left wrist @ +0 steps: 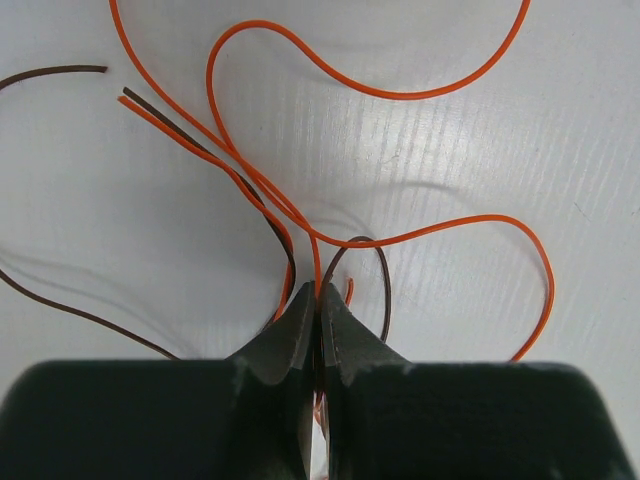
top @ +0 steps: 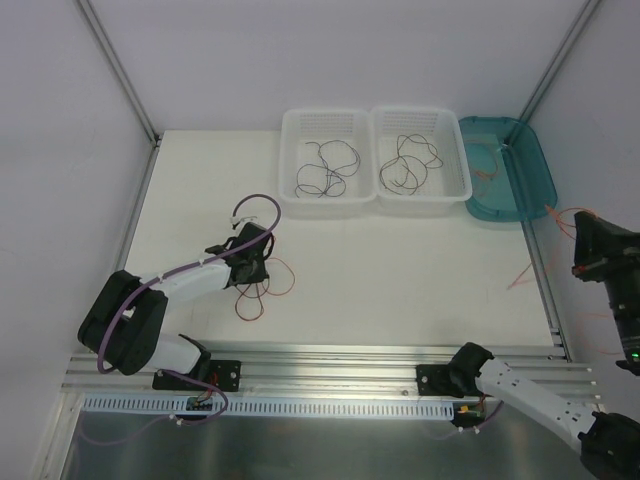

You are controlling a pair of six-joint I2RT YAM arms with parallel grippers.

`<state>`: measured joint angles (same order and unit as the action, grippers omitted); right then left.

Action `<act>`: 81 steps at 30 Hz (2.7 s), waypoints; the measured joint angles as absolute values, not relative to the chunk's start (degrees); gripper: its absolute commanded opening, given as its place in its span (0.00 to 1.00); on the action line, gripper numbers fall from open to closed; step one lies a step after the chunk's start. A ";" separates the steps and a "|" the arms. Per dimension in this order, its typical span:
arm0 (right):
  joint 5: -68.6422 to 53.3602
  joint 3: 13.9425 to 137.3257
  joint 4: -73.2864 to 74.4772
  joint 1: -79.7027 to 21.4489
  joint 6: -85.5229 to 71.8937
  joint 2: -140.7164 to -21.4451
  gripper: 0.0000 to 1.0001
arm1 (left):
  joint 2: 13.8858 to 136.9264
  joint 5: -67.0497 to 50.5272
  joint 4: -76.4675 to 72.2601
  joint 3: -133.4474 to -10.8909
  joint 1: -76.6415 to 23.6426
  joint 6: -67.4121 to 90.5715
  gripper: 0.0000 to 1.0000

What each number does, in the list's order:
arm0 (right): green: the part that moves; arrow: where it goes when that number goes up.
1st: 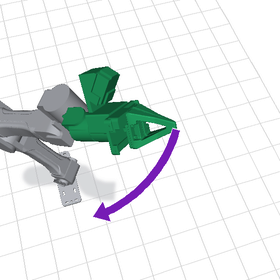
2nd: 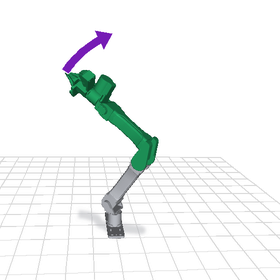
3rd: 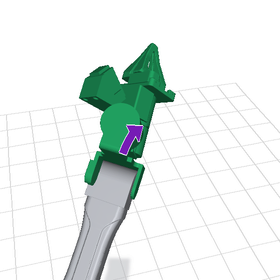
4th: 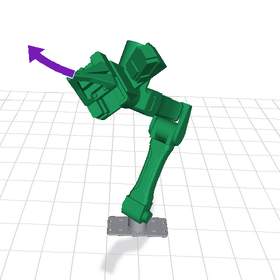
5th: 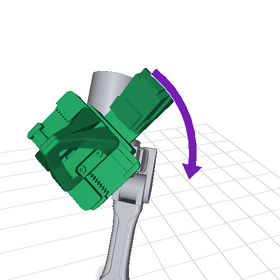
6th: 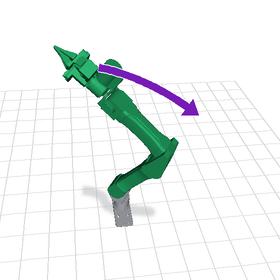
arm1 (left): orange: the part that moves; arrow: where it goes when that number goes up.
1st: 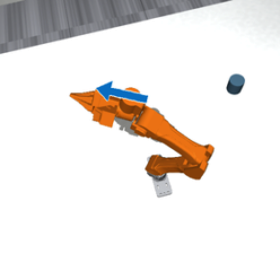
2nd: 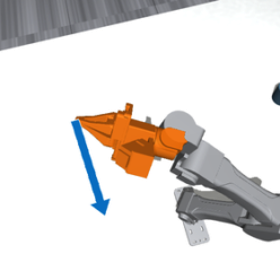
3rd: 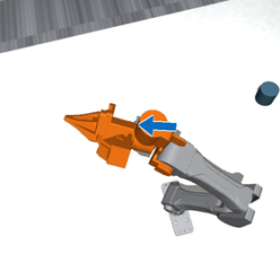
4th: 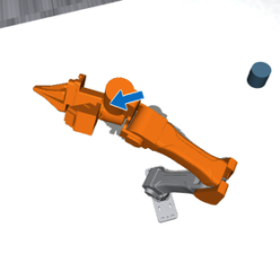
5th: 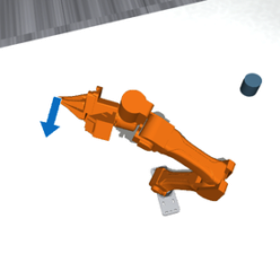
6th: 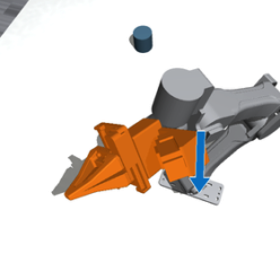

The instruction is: Untangle the cables

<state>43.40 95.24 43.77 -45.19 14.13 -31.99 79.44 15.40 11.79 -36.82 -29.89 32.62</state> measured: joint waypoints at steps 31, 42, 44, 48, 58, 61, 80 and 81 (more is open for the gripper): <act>22.41 70.04 42.54 -35.90 4.49 -50.78 0.01 | 53.21 -1.50 20.34 -46.44 -29.89 24.40 0.99; 10.76 50.63 35.33 -28.08 -1.54 -55.29 0.01 | 57.28 -13.50 22.00 -48.75 -30.06 23.24 0.99; 8.60 47.22 34.72 -27.46 -2.61 -57.28 0.01 | 58.81 -14.09 22.24 -48.73 -30.41 23.24 0.99; 4.69 43.51 32.16 -27.00 -4.47 -62.57 0.01 | 60.01 -14.57 22.61 -48.73 -31.53 23.24 0.99; 1.54 41.12 23.70 -27.88 -10.15 -75.07 0.42 | 63.40 -14.41 22.85 -48.82 -34.59 23.33 0.99; 4.38 41.12 23.09 -29.47 -11.99 -76.12 0.63 | 63.40 -14.39 22.81 -48.82 -34.85 23.33 0.99; 16.95 42.76 23.20 -34.85 -21.56 -83.77 0.47 | 63.35 -14.35 22.85 -48.82 -34.89 23.31 0.99; 16.88 42.83 22.76 -34.87 -21.58 -83.96 0.43 | 63.26 -14.31 22.87 -48.82 -34.89 23.31 0.99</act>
<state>16.88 42.83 22.76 -34.87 -21.58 -83.96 63.26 -14.31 22.87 -48.82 -34.89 23.31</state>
